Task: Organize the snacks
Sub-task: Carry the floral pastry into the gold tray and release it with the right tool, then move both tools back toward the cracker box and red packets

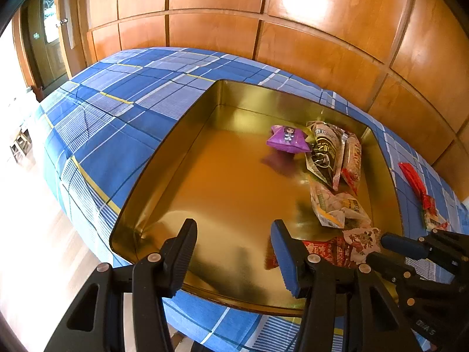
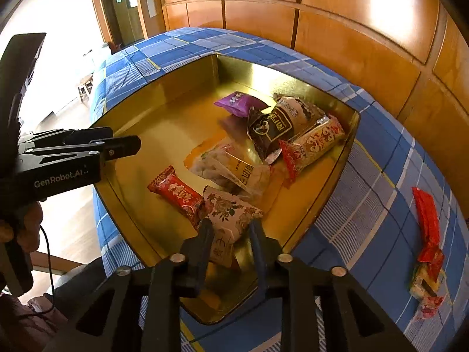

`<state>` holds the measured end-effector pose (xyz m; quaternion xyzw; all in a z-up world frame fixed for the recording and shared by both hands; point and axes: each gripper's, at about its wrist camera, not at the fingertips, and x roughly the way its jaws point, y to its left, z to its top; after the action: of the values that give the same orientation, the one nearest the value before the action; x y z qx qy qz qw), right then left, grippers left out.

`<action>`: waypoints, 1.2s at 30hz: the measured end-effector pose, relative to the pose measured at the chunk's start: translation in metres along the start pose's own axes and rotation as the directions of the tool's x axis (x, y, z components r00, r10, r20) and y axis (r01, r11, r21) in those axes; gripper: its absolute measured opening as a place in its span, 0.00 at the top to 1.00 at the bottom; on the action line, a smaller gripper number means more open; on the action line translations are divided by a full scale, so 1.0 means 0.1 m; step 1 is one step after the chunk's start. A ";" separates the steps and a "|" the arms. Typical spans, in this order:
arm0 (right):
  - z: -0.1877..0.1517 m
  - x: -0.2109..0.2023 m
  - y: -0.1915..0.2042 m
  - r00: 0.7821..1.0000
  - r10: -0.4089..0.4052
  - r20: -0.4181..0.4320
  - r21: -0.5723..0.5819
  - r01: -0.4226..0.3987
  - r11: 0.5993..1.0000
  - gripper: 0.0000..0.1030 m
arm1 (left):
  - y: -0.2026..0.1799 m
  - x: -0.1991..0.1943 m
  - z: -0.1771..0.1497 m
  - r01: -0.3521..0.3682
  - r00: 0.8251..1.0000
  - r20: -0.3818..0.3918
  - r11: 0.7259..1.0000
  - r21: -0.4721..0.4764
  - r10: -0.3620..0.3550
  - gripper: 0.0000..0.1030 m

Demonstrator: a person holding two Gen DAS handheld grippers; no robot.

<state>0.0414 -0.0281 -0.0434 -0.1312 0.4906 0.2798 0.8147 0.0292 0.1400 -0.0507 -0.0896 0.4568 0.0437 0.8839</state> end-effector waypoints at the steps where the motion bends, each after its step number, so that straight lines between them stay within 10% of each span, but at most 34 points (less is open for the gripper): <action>1: 0.00 -0.01 0.01 1.000 -0.002 0.006 -0.002 0.002 1.000 0.80 | 0.00 -0.01 0.00 -0.001 1.000 0.001 1.000 0.000 0.001 0.48; 36: -0.22 -0.65 -0.60 0.989 -0.061 0.139 0.172 0.036 0.984 0.80 | -0.31 -0.25 0.01 0.007 0.998 0.067 0.995 0.104 -0.014 0.48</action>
<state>0.0366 -0.1090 -0.0010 -0.0533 0.4494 0.2260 0.8626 0.0200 0.1097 -0.0261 -0.0446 0.4277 0.0182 0.9026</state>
